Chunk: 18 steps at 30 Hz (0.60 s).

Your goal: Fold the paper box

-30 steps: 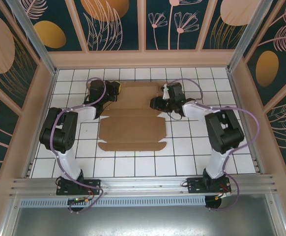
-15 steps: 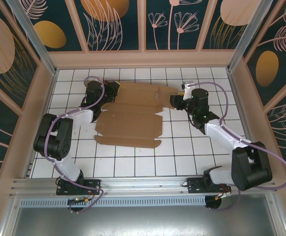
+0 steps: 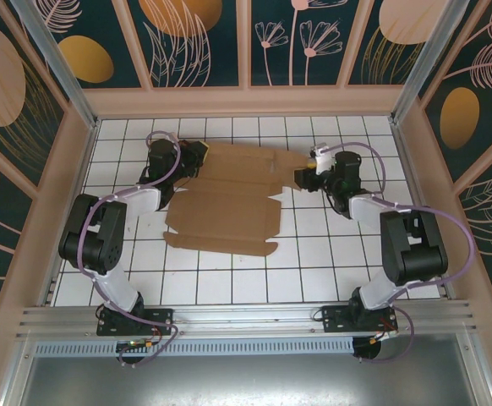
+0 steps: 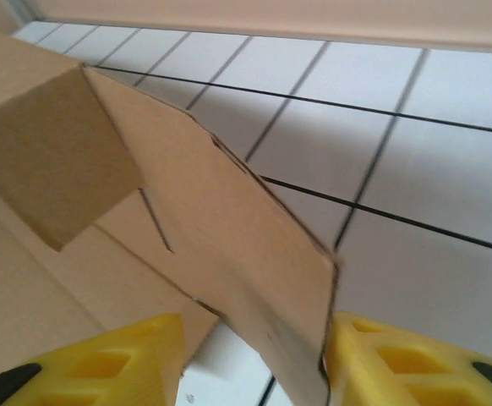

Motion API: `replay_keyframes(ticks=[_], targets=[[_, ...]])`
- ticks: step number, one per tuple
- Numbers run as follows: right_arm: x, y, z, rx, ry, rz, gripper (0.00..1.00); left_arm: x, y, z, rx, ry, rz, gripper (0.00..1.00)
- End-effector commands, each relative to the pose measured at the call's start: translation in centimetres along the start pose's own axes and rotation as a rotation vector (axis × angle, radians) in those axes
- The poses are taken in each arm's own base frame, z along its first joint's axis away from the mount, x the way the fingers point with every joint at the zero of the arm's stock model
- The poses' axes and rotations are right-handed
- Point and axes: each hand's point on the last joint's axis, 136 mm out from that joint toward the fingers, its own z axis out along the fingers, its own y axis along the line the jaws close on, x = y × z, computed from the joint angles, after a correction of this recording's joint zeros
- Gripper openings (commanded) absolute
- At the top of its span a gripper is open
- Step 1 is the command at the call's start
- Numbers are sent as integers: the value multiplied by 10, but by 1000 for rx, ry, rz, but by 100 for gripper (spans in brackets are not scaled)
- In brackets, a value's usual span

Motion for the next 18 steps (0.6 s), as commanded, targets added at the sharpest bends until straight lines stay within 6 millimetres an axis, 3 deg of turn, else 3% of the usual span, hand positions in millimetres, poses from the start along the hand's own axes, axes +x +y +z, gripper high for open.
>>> replay_keyframes(ticks=[1, 3, 6, 16, 18], targets=[[-29, 33, 9, -167, -71, -72, 34, 5, 3, 8, -1, 39, -15, 0], [-25, 45, 13, -181, -55, -86, 25, 5, 3, 10, 6, 41, -33, 0], [-20, 56, 16, -143, -34, -114, 21, 4, 2, 10, 12, 38, -40, 0], [-36, 93, 14, -171, -76, 7, 18, 5, 1, 11, 37, 38, -54, 0], [-37, 100, 21, -174, -59, 32, 24, 5, -1, 9, 50, 38, -55, 0]])
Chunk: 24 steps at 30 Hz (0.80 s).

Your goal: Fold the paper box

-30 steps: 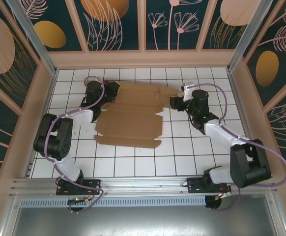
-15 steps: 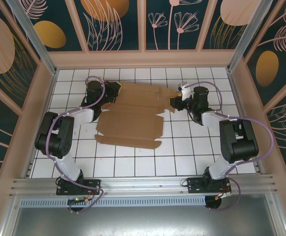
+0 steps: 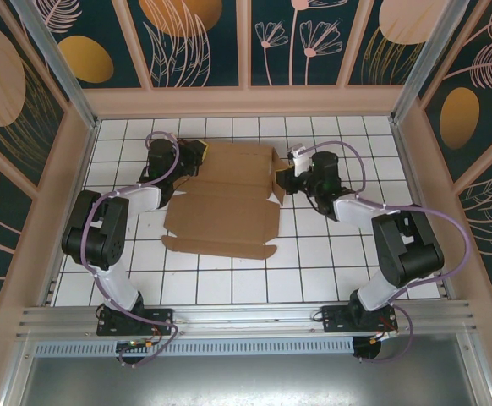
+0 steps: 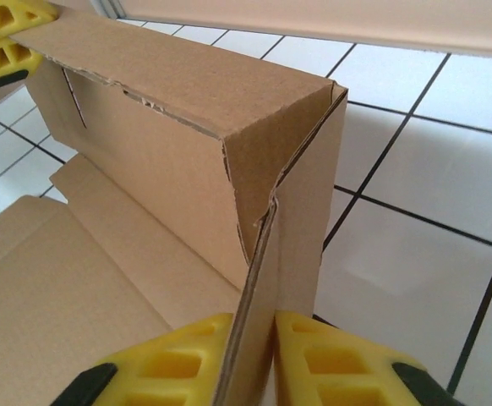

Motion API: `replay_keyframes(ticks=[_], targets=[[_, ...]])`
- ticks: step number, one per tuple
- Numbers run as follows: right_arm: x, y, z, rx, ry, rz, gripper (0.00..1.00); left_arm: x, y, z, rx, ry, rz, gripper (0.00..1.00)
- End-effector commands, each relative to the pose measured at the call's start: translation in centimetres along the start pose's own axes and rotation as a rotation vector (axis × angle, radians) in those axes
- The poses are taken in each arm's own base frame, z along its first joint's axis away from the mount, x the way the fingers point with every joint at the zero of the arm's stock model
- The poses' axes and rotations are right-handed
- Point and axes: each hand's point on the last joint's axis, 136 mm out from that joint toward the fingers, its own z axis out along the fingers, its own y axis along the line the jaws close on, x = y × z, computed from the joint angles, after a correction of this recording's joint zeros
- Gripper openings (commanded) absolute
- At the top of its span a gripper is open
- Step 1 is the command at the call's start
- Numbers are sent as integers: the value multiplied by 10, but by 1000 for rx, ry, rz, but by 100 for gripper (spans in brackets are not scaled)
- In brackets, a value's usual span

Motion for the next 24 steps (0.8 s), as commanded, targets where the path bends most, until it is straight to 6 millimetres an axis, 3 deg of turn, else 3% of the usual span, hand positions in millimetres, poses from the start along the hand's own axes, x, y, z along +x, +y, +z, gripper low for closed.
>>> replay_keyframes(ticks=[1, 7, 12, 15, 24], targets=[[-28, 32, 8, -75, -55, 38, 27, 14, -3, 3, 34, 49, 13, 0], [-16, 49, 16, -157, -12, 90, 41, 17, -8, 0, 49, 64, 27, 0], [-5, 58, -2, -180, -42, -64, 53, 25, -8, -6, 59, 99, 87, 0], [5, 64, -9, -200, -27, -152, 53, 31, -4, -10, 75, 120, 102, 0], [46, 50, -3, -15, 26, -232, 50, 43, 16, -26, 32, 153, 177, 0]])
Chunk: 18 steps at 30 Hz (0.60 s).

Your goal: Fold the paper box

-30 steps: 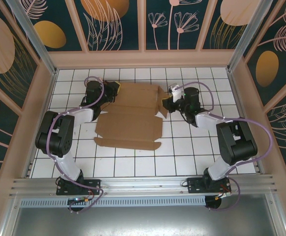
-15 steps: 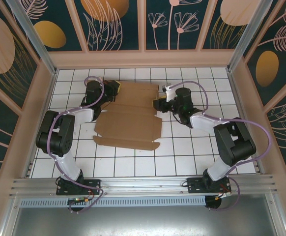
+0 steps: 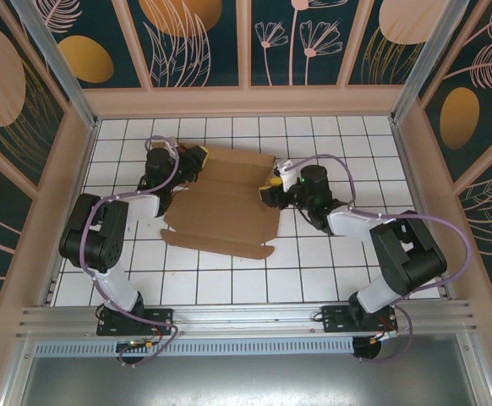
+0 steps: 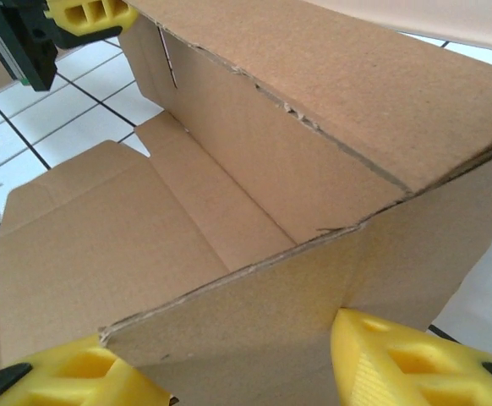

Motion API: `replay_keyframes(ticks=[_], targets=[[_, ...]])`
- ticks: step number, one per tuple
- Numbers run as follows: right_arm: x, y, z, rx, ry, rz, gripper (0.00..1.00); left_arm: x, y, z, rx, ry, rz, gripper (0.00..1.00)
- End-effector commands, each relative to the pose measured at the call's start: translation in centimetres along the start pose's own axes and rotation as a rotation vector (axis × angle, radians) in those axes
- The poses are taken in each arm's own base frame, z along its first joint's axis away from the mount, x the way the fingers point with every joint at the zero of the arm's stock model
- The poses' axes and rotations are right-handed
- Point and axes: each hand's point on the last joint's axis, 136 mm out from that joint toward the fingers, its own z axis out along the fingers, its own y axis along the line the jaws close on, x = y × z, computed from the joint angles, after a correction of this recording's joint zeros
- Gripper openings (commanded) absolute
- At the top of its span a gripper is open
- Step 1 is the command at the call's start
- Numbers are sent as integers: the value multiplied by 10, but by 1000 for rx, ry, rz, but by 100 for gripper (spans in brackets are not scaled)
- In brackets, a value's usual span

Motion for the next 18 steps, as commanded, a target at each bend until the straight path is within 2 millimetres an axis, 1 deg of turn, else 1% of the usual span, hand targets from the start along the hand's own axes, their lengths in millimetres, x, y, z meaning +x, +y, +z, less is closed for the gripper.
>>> replay_keyframes(ticks=[1, 2, 3, 4, 7, 8, 10, 12, 15, 16, 17, 18], targets=[[19, 1, -4, 63, 28, -77, 50, 25, 14, -8, -45, 87, 70, 0], [18, 7, -4, 55, 23, -91, 51, 26, 19, -8, -67, 89, 70, 0], [16, 7, -8, 60, 14, -104, 53, 25, 13, -11, -62, 85, 82, 0], [12, 8, -11, 60, 8, -120, 54, 25, 12, -12, -64, 85, 88, 0], [-8, 15, -24, 40, -35, -171, 59, 25, 16, -10, -96, 91, 101, 0], [-14, 22, -29, 13, -51, -182, 62, 25, 17, -10, -107, 92, 106, 0], [-27, 34, -36, -42, -70, -192, 64, 23, 19, -10, -122, 90, 120, 0], [-41, 31, -47, -68, -85, -170, 67, 23, 20, -10, -135, 93, 134, 0], [-67, 24, -66, -77, -161, -113, 67, 23, 22, -10, -150, 97, 145, 0], [-76, 17, -74, -55, -202, -84, 66, 23, 23, -10, -155, 97, 146, 0], [-82, 4, -83, -3, -242, -49, 64, 23, 23, -10, -156, 97, 145, 0], [-84, -8, -88, 51, -258, -27, 62, 23, 24, -9, -157, 98, 144, 0]])
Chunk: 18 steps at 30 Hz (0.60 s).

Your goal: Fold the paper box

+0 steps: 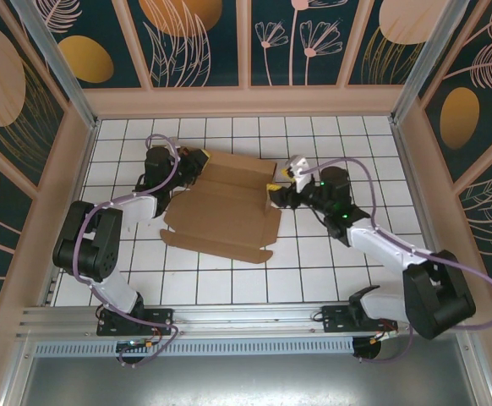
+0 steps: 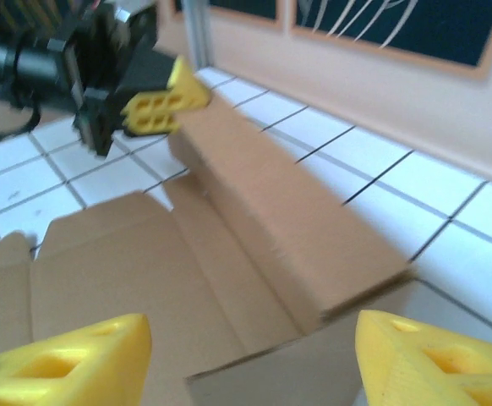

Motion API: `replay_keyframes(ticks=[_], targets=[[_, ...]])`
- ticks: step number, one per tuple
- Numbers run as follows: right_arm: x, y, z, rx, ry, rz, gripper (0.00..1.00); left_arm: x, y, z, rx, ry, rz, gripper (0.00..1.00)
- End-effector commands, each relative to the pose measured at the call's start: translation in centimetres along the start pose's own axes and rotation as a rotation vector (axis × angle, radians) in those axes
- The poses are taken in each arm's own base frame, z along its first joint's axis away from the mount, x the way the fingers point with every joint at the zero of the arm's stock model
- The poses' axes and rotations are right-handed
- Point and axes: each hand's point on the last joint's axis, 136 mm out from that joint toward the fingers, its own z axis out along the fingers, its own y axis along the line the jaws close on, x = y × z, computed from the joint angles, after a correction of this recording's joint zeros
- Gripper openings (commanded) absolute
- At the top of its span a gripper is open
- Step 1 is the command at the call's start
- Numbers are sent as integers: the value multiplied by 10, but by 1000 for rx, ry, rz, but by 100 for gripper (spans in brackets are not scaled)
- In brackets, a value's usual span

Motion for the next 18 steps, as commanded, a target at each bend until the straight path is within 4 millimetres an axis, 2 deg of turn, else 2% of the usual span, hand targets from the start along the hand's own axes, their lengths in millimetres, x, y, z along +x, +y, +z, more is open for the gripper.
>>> replay_keyframes(ticks=[1, 2, 4, 7, 11, 15, 18], targets=[[-21, -29, -19, 119, -88, 79, 59, 16, 21, 1, -85, 61, 27, 0], [-13, -43, -22, 197, -68, 82, 56, 16, 20, 1, -84, 61, 27, 0], [7, -55, -22, 252, -12, 80, 53, 15, 21, 1, -85, 61, 22, 0], [35, -54, -14, 239, 71, 56, 53, 15, 19, 2, -77, 61, 18, 0], [67, -36, 4, 138, 165, -77, 60, 16, 19, 3, -65, 63, 1, 0], [70, -20, 24, 83, 158, -153, 67, 18, 19, 3, -58, 70, -10, 0], [71, -22, 40, 85, 171, -145, 69, 18, 19, 3, -56, 71, -11, 0]])
